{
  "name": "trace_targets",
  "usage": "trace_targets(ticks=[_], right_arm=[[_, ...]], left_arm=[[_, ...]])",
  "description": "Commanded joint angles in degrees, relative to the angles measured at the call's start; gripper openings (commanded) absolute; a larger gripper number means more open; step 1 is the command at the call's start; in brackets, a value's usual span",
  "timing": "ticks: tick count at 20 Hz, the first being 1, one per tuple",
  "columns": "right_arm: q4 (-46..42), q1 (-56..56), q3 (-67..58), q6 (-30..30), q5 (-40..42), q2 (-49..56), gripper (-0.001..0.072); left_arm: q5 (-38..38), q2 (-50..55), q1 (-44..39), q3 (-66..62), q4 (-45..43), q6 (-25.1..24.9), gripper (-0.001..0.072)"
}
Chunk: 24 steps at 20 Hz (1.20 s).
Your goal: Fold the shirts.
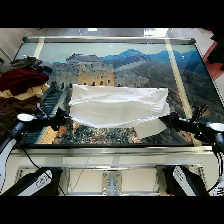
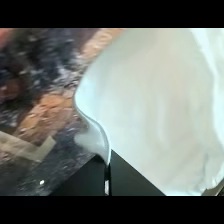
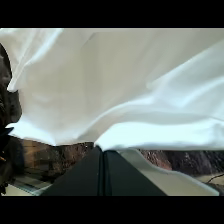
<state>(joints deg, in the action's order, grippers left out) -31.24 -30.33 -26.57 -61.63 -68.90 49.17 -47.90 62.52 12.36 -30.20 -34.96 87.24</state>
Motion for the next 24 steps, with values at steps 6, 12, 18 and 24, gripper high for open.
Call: trace_targets(ticks=[6, 12, 18, 24], right_arm=[[-18.0, 0.0, -15.1, -12.4, -9.7, -4.0, 0.0028], [-17.2, 0.0, -23.4, -13.4, -3.4, -3.7, 0.0025], [-14.6, 7.1, -29.2, -12.3, 7.2, 7.8, 0.0025], [-17.0, 12.9, -33.5, -12.8, 18.4, 27.5, 0.0025]], left_arm=[[-3.4, -10.6, 0.0, -12.2, 4.0, -8.2, 0.0011], [-3.2, -14.8, -2.5, -17.5, -10.8, -4.5, 0.0009], [-2.4, -8.0, -16.7, -21.0, -44.5, 12.2, 0.0009], [-1.9, 7.9, -17.5, -24.1, -49.0, 13.8, 0.0009]])
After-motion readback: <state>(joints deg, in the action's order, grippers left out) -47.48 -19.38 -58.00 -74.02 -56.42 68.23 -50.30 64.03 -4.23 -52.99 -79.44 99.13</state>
